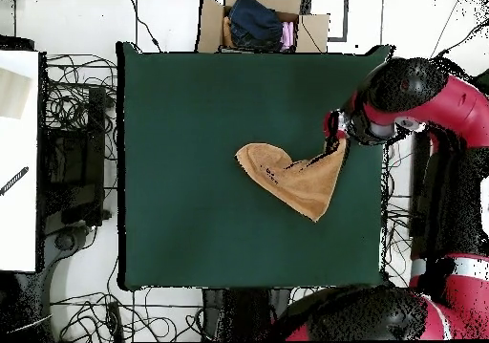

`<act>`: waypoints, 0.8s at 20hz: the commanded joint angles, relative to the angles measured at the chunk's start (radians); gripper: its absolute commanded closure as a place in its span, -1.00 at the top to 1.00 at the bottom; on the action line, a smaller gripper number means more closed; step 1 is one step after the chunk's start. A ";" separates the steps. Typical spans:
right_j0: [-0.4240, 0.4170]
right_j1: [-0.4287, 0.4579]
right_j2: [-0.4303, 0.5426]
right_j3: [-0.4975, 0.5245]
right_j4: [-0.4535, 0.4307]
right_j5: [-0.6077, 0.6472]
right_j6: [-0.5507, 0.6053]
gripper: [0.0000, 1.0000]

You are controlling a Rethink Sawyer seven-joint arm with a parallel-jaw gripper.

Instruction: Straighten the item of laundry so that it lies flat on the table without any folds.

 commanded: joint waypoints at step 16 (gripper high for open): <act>0.053 -0.061 0.039 -0.094 -0.082 0.250 -0.224 -1.00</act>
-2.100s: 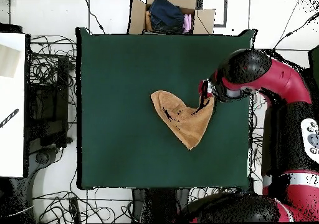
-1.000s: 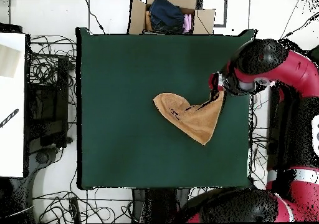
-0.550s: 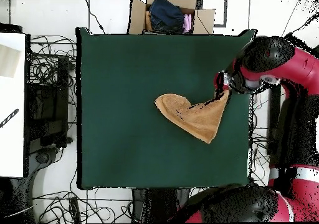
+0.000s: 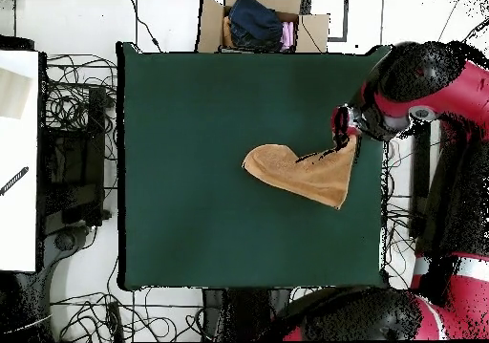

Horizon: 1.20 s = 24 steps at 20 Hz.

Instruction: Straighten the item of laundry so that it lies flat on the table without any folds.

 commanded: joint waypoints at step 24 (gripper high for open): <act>0.045 -0.091 0.036 0.001 -0.061 0.143 -0.152 -1.00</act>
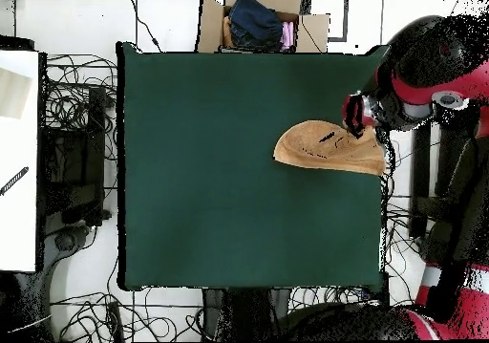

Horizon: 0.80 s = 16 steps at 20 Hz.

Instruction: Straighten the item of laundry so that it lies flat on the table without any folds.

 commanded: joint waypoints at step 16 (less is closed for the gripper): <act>0.035 -0.038 0.038 0.049 -0.053 0.086 -0.153 -1.00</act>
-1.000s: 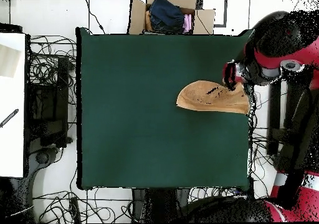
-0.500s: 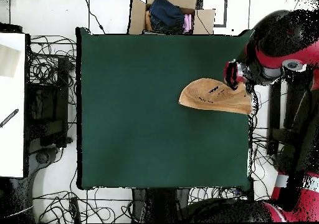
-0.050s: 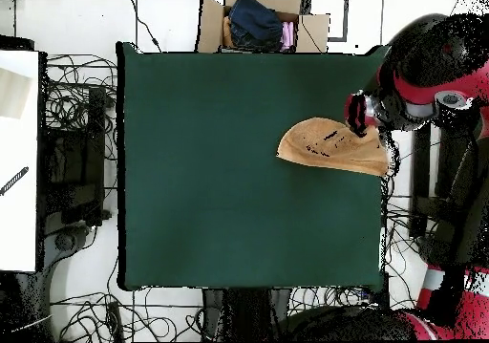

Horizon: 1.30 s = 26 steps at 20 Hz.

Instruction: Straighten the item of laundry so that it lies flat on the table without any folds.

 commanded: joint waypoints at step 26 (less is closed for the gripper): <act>0.066 -0.107 0.010 0.159 -0.027 0.015 -0.087 -1.00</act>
